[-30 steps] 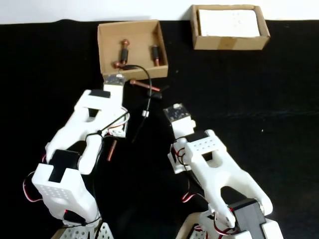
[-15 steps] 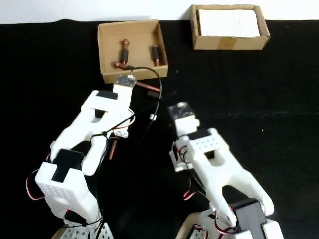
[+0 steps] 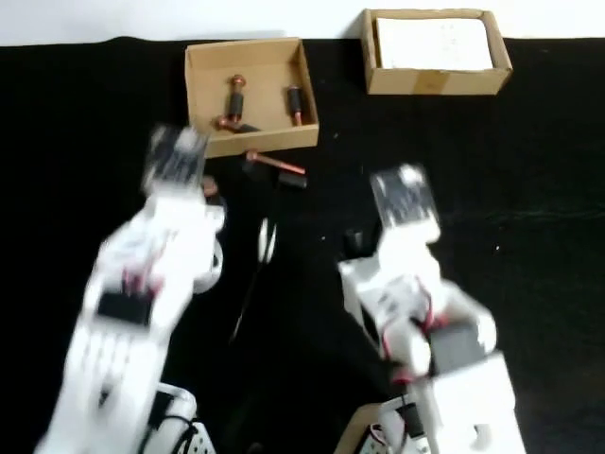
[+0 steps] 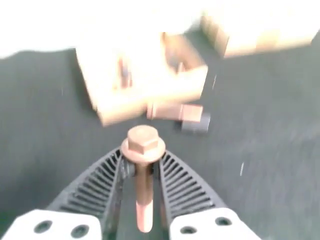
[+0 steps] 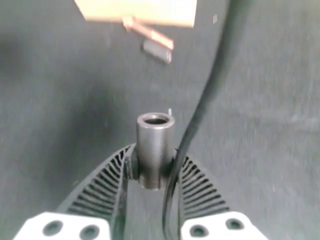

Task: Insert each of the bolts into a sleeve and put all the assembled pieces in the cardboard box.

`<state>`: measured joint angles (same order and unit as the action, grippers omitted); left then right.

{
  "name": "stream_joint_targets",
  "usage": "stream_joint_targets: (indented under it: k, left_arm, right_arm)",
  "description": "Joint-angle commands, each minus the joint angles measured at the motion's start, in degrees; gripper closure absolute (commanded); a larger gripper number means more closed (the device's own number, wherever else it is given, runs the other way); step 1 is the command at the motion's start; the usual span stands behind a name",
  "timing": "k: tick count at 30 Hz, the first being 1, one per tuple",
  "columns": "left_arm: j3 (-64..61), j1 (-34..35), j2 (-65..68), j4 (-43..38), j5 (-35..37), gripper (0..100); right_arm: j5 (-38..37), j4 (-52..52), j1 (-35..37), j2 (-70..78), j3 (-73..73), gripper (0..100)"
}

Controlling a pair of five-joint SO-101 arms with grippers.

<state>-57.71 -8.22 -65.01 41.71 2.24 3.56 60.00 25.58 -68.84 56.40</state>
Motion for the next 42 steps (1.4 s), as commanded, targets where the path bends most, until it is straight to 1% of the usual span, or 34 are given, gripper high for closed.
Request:
stream_joint_targets:
  k: [1, 4, 6, 8, 10, 13, 16, 20, 28, 31, 34, 38, 42]
  left_arm:
    - [-2.7, -5.5, -6.6, -10.7, -0.1, 99]
    - [1.0, -11.6, -5.0, -10.5, -0.1, 99]
    - [5.1, -13.8, -3.2, -9.5, -0.1, 99]
    - [10.2, -14.1, -1.3, -7.8, 0.3, 99]
    - [14.5, -15.9, 0.6, -5.5, 0.4, 99]
    - [17.8, -18.9, 2.5, -2.7, 3.4, 99]
    - [19.2, -20.4, 4.3, -2.2, 5.4, 99]
    - [20.2, -20.6, 5.8, -2.1, 5.6, 99]
    - [20.1, -20.4, 7.1, 1.2, 6.4, 99]
    - [18.2, -20.5, 7.6, 0.7, 6.4, 99]
    - [17.5, -20.4, 9.7, -1.2, 6.4, 99]
    - [21.5, -20.4, 12.4, -2.1, 8.3, 99]
    - [25.5, -20.4, 14.8, -2.1, 8.6, 99]
  right_arm:
    - [0.2, -20.0, 3.4, -8.8, 14.3, 99.1]
    - [0.2, -37.4, 9.5, -12.8, 24.6, 99.1]
    - [0.2, -47.5, 13.0, -13.3, 29.2, 99.1]
    - [0.2, -54.5, 14.9, -13.3, 32.0, 99.1]
    - [0.2, -57.5, 15.2, -13.3, 33.5, 99.1]
    - [0.2, -58.6, 15.1, -13.3, 34.2, 99.2]
    - [0.2, -58.6, 15.1, -13.3, 34.3, 99.2]
    - [0.4, -58.7, 14.8, -13.3, 34.3, 99.2]
    - [0.4, -58.9, 8.2, -13.7, 34.3, 99.2]
    - [0.4, -58.9, 7.8, -13.7, 34.3, 99.2]
    - [1.7, -58.9, 8.9, -13.4, 34.3, 99.2]
    - [6.1, -58.8, 9.7, -13.4, 34.3, 99.2]
    - [6.4, -58.5, 9.7, -13.4, 34.3, 99.2]
